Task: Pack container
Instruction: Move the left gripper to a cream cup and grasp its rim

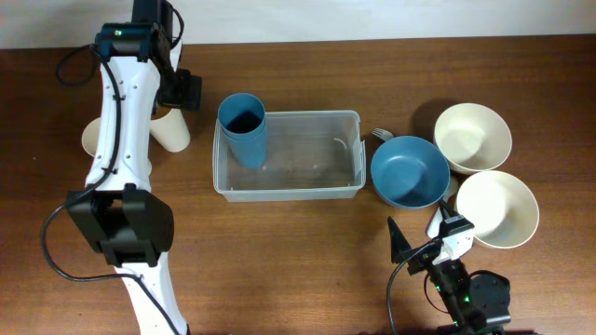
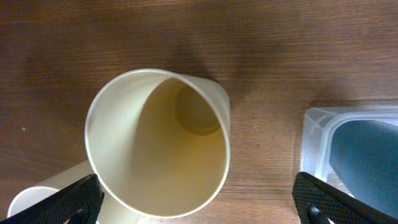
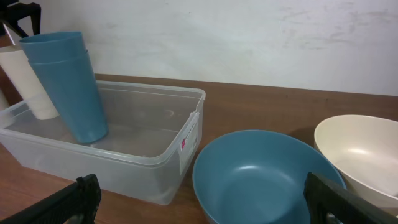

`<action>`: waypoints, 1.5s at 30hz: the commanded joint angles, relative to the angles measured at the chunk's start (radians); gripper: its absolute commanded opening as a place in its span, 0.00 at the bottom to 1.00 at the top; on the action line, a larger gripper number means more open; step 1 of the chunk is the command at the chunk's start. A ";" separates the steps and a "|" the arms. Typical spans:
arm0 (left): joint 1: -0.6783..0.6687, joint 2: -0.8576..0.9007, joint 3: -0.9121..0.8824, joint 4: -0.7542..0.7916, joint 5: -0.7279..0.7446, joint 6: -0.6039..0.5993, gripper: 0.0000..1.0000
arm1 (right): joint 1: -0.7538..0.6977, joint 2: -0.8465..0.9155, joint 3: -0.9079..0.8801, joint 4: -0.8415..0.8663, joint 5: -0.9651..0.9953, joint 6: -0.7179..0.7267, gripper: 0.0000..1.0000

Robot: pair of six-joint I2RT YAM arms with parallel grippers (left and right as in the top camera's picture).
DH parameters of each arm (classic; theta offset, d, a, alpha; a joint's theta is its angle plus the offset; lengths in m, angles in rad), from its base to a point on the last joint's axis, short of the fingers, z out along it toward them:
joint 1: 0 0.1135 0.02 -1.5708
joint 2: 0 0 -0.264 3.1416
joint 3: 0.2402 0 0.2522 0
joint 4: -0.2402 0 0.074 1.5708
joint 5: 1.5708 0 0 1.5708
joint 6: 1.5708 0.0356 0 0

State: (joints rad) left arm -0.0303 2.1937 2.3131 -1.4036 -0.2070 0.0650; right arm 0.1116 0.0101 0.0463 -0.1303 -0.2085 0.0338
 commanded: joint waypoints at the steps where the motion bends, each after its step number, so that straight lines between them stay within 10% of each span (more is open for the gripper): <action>1: 0.003 0.001 0.011 0.011 0.055 0.020 0.99 | 0.007 -0.006 -0.009 0.000 0.002 0.008 0.99; 20: 0.015 0.002 -0.101 0.050 0.099 0.042 0.89 | 0.007 -0.007 -0.009 0.000 0.003 0.008 0.99; 36: 0.015 0.002 -0.121 0.057 0.099 0.041 0.06 | 0.007 -0.006 -0.009 0.000 0.002 0.008 0.99; 45: 0.014 0.002 -0.117 0.082 0.099 0.007 0.02 | 0.007 -0.006 -0.009 0.000 0.003 0.008 0.99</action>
State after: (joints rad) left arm -0.0227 2.1937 2.1960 -1.3357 -0.1116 0.0933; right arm 0.1116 0.0101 0.0463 -0.1303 -0.2085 0.0338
